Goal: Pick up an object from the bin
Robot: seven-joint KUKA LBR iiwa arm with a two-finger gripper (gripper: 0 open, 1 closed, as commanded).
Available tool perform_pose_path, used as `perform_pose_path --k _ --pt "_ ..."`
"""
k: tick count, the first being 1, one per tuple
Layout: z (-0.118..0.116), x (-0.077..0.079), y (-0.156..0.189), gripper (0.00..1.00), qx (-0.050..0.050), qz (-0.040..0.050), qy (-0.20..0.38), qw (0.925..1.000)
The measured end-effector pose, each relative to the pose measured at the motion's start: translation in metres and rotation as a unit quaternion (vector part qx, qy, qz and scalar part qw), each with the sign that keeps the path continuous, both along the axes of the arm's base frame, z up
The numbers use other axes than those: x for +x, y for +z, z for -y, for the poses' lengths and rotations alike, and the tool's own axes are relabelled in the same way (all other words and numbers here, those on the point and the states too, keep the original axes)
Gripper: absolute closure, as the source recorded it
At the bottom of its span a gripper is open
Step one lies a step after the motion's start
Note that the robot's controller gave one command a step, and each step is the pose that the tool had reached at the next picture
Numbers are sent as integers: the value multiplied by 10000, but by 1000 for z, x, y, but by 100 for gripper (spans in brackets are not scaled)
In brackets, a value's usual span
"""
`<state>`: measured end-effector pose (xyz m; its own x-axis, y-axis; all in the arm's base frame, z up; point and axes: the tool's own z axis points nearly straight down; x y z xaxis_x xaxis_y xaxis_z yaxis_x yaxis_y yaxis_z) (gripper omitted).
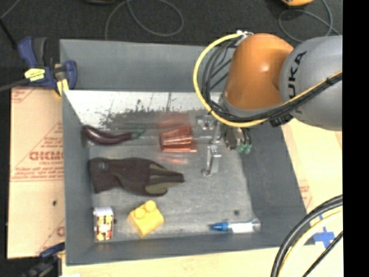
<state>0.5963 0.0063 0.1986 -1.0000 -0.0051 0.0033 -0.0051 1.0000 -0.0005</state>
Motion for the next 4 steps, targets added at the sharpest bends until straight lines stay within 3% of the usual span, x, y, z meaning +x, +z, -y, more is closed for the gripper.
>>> perform_pose_path --k 1,2,3,4 --pt "0 1 5 0 1 33 0 10000" --pt "-29 11 -45 0 3 66 -82 9999" --pt "-76 -1 -81 0 3 27 -204 9998" --pt "-30 -2 -122 100 7 85 -924 9957"
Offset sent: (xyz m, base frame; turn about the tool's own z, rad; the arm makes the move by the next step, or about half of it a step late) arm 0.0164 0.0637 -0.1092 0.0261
